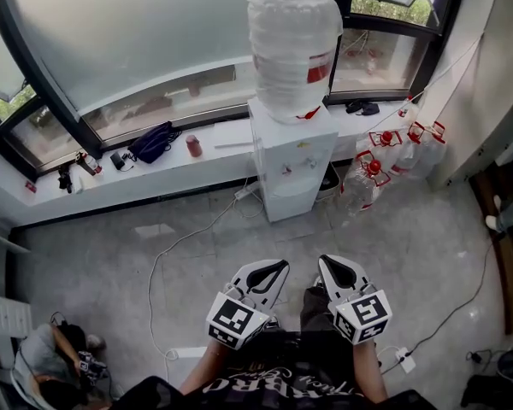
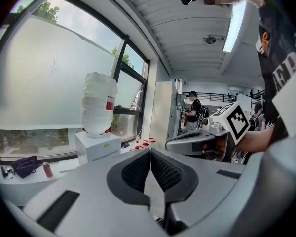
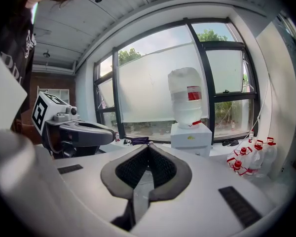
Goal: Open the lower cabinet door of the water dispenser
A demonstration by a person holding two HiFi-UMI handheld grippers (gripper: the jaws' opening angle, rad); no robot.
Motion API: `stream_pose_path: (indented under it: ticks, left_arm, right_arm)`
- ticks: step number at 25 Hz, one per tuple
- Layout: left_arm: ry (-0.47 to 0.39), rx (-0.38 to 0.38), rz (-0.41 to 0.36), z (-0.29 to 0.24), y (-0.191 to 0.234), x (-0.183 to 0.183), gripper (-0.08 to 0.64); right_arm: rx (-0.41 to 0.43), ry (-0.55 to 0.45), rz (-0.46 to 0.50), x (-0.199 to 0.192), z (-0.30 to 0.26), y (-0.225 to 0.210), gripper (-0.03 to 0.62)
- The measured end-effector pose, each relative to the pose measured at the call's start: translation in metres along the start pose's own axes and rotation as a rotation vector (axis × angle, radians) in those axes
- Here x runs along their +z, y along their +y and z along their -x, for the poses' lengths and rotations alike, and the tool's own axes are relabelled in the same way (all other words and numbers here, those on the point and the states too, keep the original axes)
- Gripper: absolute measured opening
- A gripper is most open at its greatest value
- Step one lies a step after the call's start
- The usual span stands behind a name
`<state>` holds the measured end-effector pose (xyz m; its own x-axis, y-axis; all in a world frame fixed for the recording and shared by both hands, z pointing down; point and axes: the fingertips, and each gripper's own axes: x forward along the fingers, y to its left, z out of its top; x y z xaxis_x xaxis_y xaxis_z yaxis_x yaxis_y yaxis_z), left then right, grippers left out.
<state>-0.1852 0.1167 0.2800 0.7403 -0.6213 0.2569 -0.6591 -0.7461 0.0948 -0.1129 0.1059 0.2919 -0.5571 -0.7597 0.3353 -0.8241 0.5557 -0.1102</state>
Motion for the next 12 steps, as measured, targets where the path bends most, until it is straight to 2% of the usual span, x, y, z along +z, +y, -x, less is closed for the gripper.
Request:
stream_pose_path:
  ticks: [6, 12]
  left_arm:
    - [0.021, 0.043, 0.013, -0.045, 0.031, 0.002, 0.02]
    - [0.043, 0.099, 0.033, -0.117, 0.065, 0.015, 0.02]
  right_arm:
    - [0.024, 0.016, -0.016, 0.002, -0.041, -0.053, 0.014]
    - [0.05, 0.03, -0.014, 0.015, -0.081, -0.136, 0.014]
